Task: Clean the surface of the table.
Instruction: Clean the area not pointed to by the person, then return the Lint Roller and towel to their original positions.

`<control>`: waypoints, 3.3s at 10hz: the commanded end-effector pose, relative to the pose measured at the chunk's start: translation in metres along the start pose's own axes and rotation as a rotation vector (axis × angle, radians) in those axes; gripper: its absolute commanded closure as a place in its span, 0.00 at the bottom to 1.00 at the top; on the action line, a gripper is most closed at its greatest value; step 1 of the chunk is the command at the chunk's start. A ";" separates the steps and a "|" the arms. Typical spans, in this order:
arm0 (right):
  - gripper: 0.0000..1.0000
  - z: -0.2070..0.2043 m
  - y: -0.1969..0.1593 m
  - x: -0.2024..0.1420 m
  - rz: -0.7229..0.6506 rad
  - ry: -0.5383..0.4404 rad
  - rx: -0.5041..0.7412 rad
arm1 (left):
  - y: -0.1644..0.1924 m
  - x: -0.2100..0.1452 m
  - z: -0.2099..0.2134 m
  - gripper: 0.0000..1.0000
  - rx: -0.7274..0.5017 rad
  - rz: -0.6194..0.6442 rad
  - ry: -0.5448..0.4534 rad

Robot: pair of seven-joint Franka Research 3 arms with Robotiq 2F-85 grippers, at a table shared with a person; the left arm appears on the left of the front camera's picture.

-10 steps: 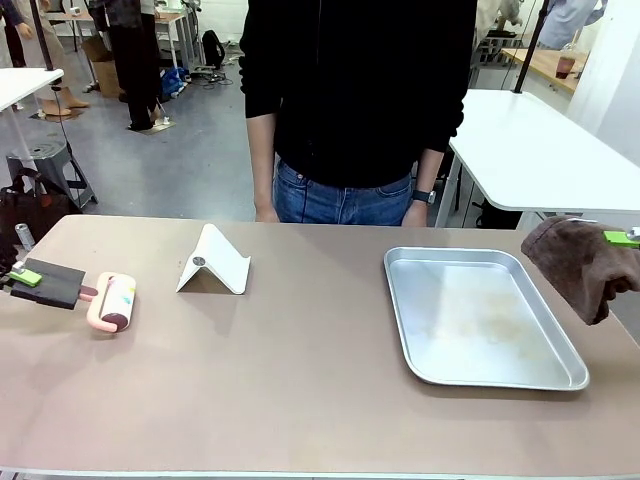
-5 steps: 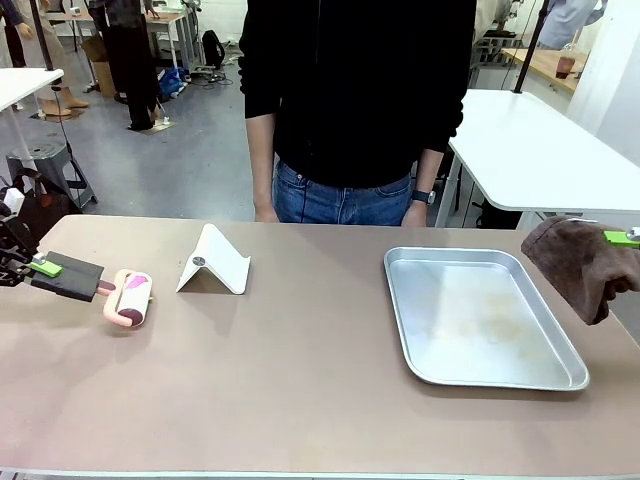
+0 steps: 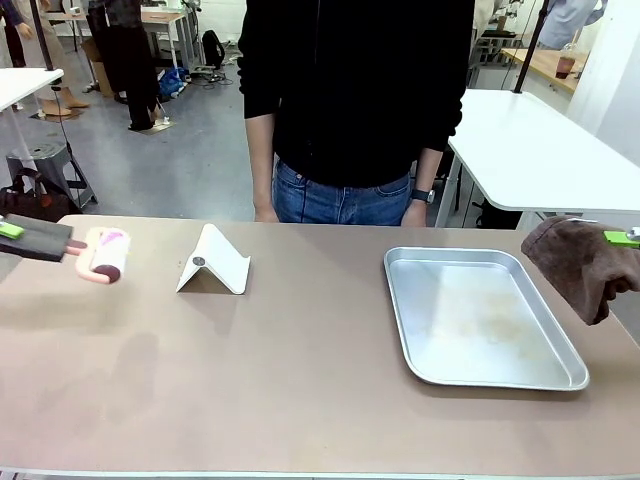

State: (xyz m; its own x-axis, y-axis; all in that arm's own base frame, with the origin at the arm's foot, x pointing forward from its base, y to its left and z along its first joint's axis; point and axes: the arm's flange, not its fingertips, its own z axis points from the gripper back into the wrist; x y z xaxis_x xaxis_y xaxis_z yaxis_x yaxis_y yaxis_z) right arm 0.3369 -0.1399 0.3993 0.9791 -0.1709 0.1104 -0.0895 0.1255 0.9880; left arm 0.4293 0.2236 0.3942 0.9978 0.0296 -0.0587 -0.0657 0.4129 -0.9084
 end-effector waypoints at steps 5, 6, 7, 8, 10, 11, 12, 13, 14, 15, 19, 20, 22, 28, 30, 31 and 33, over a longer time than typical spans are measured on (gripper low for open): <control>0.93 0.003 0.006 0.001 -0.002 0.005 0.013 | 0.008 -0.065 0.094 0.78 -0.129 0.046 -0.119; 0.93 0.003 0.006 0.001 -0.002 0.005 0.013 | 0.017 -0.073 0.107 0.78 -0.145 0.050 -0.160; 0.93 0.003 0.006 0.001 -0.002 0.005 0.013 | 0.027 -0.077 0.114 0.78 -0.163 0.048 -0.148; 0.93 0.003 0.006 0.001 -0.002 0.005 0.013 | 0.037 -0.077 0.115 0.78 -0.137 0.047 -0.169; 0.93 0.003 0.006 0.001 -0.002 0.005 0.013 | 0.021 -0.085 0.105 0.78 -0.119 0.073 -0.151; 0.93 0.003 0.006 0.001 -0.002 0.005 0.013 | 0.021 -0.085 0.105 0.78 -0.119 0.073 -0.151; 0.93 0.003 0.006 0.001 -0.002 0.005 0.013 | 0.021 -0.085 0.105 0.78 -0.119 0.073 -0.151; 0.93 0.003 0.006 0.001 -0.002 0.005 0.013 | 0.021 -0.085 0.105 0.78 -0.119 0.073 -0.151; 0.93 0.003 0.006 0.001 -0.002 0.005 0.013 | 0.021 -0.085 0.105 0.78 -0.119 0.073 -0.151; 0.93 0.003 0.006 0.001 -0.002 0.005 0.013 | 0.021 -0.085 0.105 0.78 -0.119 0.073 -0.151; 0.93 0.003 0.006 0.001 -0.002 0.005 0.013 | 0.021 -0.085 0.105 0.78 -0.119 0.073 -0.151; 0.93 0.003 0.006 0.001 -0.002 0.005 0.013 | 0.021 -0.085 0.105 0.78 -0.119 0.073 -0.151; 0.93 0.003 0.006 0.001 -0.002 0.005 0.013 | 0.021 -0.085 0.105 0.78 -0.119 0.073 -0.151; 0.93 -0.014 0.015 -0.001 0.034 -0.040 -0.023 | 0.004 -0.081 0.095 0.78 -0.219 0.001 -0.084; 0.93 -0.054 0.043 0.007 0.132 0.010 -0.065 | -0.029 -0.076 0.073 0.78 -0.245 0.011 -0.031; 0.93 -0.076 0.055 0.011 0.160 0.049 -0.089 | -0.044 -0.072 0.062 0.78 -0.244 0.023 -0.001; 0.93 -0.130 0.077 0.021 0.215 0.084 -0.115 | -0.083 -0.064 0.030 0.78 -0.203 0.012 0.079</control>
State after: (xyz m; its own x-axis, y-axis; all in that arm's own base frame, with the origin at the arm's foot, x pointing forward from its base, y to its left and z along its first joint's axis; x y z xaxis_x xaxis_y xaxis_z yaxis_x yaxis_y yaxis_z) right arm 0.3667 -0.0290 0.4597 0.9549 -0.0251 0.2960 -0.2809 0.2479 0.9272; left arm 0.3716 0.2354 0.4747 0.9963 -0.0339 -0.0786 -0.0694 0.2177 -0.9736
